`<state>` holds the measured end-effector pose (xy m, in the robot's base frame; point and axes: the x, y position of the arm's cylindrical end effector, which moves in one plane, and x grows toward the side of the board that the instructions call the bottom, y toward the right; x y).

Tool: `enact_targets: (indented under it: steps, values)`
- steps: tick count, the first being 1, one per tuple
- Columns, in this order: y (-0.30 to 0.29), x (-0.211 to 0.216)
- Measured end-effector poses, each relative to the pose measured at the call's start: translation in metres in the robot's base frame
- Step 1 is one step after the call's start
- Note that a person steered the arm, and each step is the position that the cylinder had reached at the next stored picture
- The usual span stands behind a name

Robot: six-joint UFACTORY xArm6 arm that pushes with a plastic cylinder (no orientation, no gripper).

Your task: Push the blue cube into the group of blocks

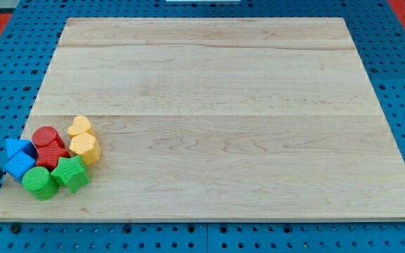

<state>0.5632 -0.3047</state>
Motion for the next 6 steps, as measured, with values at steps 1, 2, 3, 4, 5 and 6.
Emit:
enact_targets:
  steps: [1,2,3,4,5,6]
  values:
    - [0.008,0.002]
    - [0.041,0.002]
    - [0.031,0.002]
    - [0.000,0.010]
    - [0.044,0.019]
    - [0.076,0.033]
